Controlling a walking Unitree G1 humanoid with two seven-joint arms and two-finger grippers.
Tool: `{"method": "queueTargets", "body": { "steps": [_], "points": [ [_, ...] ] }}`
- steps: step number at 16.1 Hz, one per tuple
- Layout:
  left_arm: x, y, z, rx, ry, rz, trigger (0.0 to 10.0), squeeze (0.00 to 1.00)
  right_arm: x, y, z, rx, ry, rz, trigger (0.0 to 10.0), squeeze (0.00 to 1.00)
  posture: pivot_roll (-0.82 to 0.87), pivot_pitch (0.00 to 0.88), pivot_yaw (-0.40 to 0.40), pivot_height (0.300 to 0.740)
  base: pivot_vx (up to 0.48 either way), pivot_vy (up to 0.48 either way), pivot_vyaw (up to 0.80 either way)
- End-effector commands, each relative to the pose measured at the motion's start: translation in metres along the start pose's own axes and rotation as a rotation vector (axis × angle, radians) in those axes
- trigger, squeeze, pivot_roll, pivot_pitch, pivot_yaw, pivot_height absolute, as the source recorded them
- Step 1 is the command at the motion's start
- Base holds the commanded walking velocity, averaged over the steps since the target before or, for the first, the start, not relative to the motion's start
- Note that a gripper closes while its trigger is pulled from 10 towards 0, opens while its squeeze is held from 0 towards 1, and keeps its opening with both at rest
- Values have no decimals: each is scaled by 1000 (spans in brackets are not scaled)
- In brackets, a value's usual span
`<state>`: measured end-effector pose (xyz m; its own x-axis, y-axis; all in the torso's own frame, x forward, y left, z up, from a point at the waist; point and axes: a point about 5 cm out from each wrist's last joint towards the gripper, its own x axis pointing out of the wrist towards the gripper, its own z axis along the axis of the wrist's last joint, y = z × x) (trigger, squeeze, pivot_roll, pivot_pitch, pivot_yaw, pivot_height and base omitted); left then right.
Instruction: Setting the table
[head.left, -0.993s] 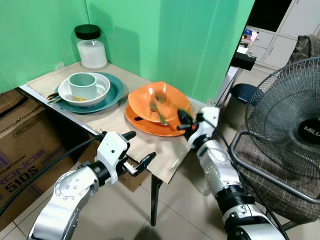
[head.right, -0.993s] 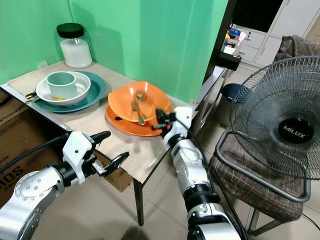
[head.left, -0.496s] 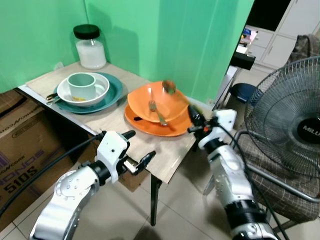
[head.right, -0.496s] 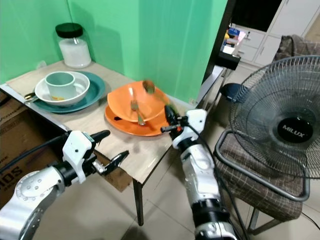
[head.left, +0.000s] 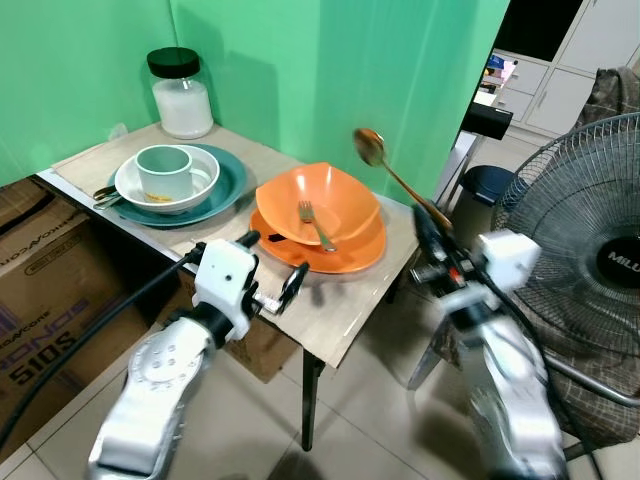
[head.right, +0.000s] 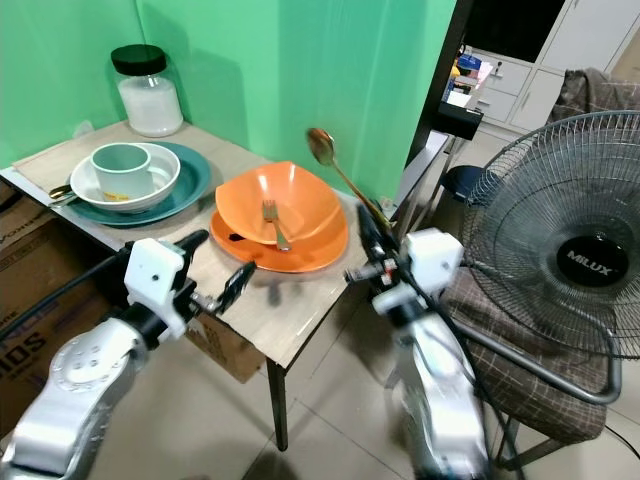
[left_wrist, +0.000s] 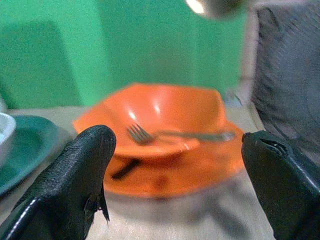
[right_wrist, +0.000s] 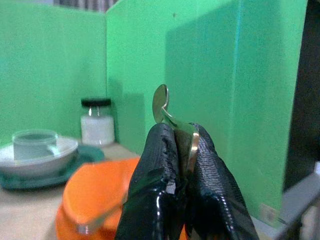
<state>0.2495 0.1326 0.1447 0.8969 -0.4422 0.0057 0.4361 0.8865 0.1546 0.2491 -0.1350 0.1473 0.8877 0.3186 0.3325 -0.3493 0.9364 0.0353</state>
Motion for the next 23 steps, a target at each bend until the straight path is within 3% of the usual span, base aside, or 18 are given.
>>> {"method": "queueTargets", "body": {
  "steps": [1,4,6,9,12,16,18,22,23],
  "points": [
    [6,-3,8,42,-35,25,10000,0,-2,1,9,-29,-3,-11,10000,0,65,0,-43,740,0,0,0],
    [11,-1,16,82,-75,86,10000,8,-8,-1,15,-14,-2,-63,10000,0,62,0,-49,740,0,0,-800],
    [14,4,20,46,-82,135,10000,8,-10,-5,16,-14,8,-111,10000,0,63,0,-51,740,0,0,-400],
    [20,-5,22,35,-86,83,10000,12,-10,-13,17,-25,21,-170,10000,0,78,0,-62,740,0,0,-267],
    [19,-9,16,2,-35,66,10000,16,-14,-24,17,-43,44,-245,10000,0,90,0,-69,740,0,0,-800],
    [15,7,3,22,67,131,10000,0,-28,-21,9,-13,119,-298,10000,0,61,0,-67,740,0,0,-800],
    [20,18,9,15,18,224,10000,0,-35,-19,2,-23,172,-334,10000,0,40,0,-55,740,0,0,-800],
    [24,12,13,-18,-32,234,10000,0,-43,-18,-1,-13,224,-371,10000,0,38,0,-36,740,0,0,-800],
    [23,11,13,7,-20,229,10000,0,-45,-20,-2,-14,238,-399,10000,0,41,0,-37,740,0,0,-800]
  ]
}}
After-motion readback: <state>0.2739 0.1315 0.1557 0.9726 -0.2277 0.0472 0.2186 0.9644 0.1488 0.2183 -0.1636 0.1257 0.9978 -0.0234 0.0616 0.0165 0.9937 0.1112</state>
